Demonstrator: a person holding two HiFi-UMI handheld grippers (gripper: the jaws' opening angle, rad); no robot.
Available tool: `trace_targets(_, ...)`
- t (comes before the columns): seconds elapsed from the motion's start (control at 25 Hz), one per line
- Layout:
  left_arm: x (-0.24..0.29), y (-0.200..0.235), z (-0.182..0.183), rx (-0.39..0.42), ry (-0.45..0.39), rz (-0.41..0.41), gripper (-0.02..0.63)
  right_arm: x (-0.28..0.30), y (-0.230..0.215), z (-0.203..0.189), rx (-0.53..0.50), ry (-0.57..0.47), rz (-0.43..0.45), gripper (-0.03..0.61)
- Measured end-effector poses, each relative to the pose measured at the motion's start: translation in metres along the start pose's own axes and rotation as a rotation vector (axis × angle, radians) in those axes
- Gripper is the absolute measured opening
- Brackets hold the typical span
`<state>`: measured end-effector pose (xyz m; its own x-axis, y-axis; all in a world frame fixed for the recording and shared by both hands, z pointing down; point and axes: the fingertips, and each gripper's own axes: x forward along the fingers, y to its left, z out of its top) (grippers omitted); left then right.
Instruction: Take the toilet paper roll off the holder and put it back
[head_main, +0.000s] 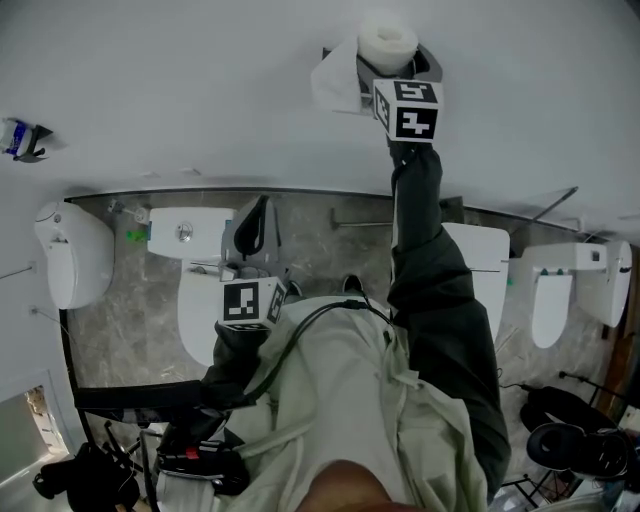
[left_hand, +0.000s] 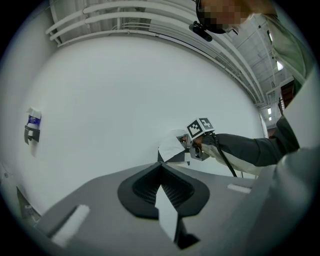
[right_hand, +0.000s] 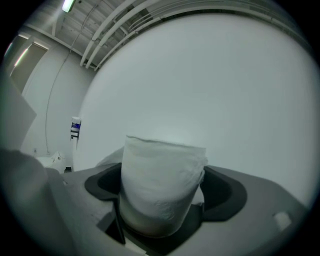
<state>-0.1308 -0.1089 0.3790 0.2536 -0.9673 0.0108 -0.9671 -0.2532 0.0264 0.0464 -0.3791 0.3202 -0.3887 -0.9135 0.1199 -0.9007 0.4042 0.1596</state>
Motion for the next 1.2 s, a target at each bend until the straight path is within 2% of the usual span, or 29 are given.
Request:
trace_targets(0.16,0.000,0.006,-0.004,-0.007,0.013,0.015,0.007,0.001,0.002,0.004,-0.040,-0.010,0.039,0.476)
trace_targets(0.32,0.003,-0.001,-0.006,-0.007,0.020,-0.005,0.007,-0.003,0.001,0.007,-0.049,-0.045,0.063,0.476)
trace_targets(0.56,0.004,-0.010,-0.007,-0.011,0.035,-0.030,0.006,-0.033,-0.018,0.018,0.112,-0.153,0.046,0.474)
trace_targets(0.84,0.002,-0.011,-0.012,-0.025,0.054,-0.024,0.007,-0.092,-0.012,0.032,0.099,-0.185,0.030,0.474)
trace_targets(1.2,0.004,-0.017,-0.011,-0.041,0.045,-0.036,0.006,-0.175,0.031,0.031,0.023,-0.263,0.035,0.474)
